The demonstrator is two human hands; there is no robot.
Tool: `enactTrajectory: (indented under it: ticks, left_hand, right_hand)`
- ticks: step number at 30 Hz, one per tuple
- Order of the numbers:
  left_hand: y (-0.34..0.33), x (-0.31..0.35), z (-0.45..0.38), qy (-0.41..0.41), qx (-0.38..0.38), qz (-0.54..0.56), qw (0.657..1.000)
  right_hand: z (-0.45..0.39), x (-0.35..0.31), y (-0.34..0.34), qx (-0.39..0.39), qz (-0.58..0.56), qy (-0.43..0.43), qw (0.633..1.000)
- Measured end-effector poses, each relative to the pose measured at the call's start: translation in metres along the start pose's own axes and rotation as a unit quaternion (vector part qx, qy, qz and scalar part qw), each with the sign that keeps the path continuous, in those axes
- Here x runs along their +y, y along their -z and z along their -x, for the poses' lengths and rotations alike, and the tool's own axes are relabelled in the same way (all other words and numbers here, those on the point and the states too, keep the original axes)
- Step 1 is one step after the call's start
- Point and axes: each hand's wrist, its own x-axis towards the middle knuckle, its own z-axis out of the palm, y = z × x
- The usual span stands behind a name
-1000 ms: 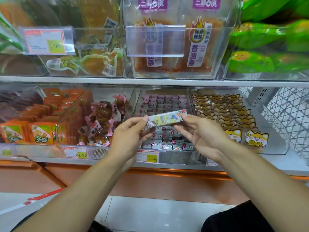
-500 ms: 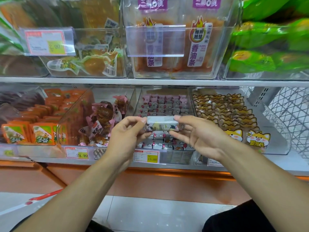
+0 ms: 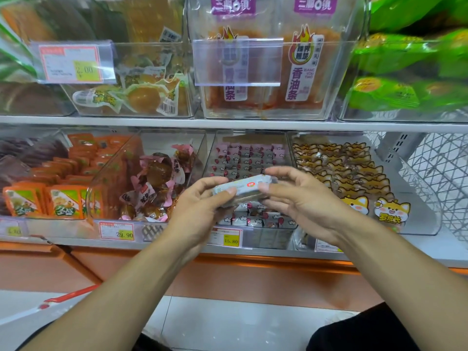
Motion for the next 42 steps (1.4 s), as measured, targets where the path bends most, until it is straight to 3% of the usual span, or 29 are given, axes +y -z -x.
enactTrajectory:
  ticks: [5,10,13,15,17,22,24,29,38,42]
  left_hand:
    - [-0.003,-0.006,0.003,-0.092,-0.017,-0.075,0.993]
    - [-0.004,-0.011,0.001,-0.167,-0.027,-0.169,0.971]
    - [-0.005,-0.017,-0.001,-0.198,0.001,-0.291,0.936]
    - [-0.004,-0.022,-0.002,-0.21,0.007,-0.382,0.9]
    - [-0.005,-0.025,-0.001,-0.214,0.003,-0.446,0.869]
    - [-0.008,-0.032,-0.001,-0.214,-0.041,-0.564,0.797]
    - [-0.008,-0.034,-0.003,-0.211,-0.053,-0.602,0.769]
    - [-0.014,-0.038,-0.009,-0.222,-0.06,-0.641,0.732]
    - [-0.028,-0.04,-0.026,-0.215,-0.027,-0.696,0.685]
    - [-0.026,-0.04,-0.028,-0.195,-0.045,-0.723,0.661]
  right_hand:
    - [-0.002,0.002,-0.001,-0.013,-0.004,-0.087,0.996]
    - [-0.005,-0.003,0.0,0.037,-0.06,-0.048,0.996]
    - [-0.01,-0.011,0.007,0.11,0.007,0.064,0.992]
    - [-0.013,-0.018,0.014,0.185,0.159,0.177,0.953]
    - [-0.017,-0.022,0.02,0.209,0.299,0.252,0.896]
    - [-0.029,-0.015,0.023,0.164,0.501,0.232,0.817]
    - [-0.032,-0.013,0.023,0.164,0.532,0.231,0.798]
    - [-0.038,-0.018,0.025,0.197,0.511,0.256,0.797]
    - [-0.044,-0.017,0.027,0.072,0.614,0.213,0.756]
    - [-0.052,-0.014,0.024,0.053,0.709,0.183,0.679]
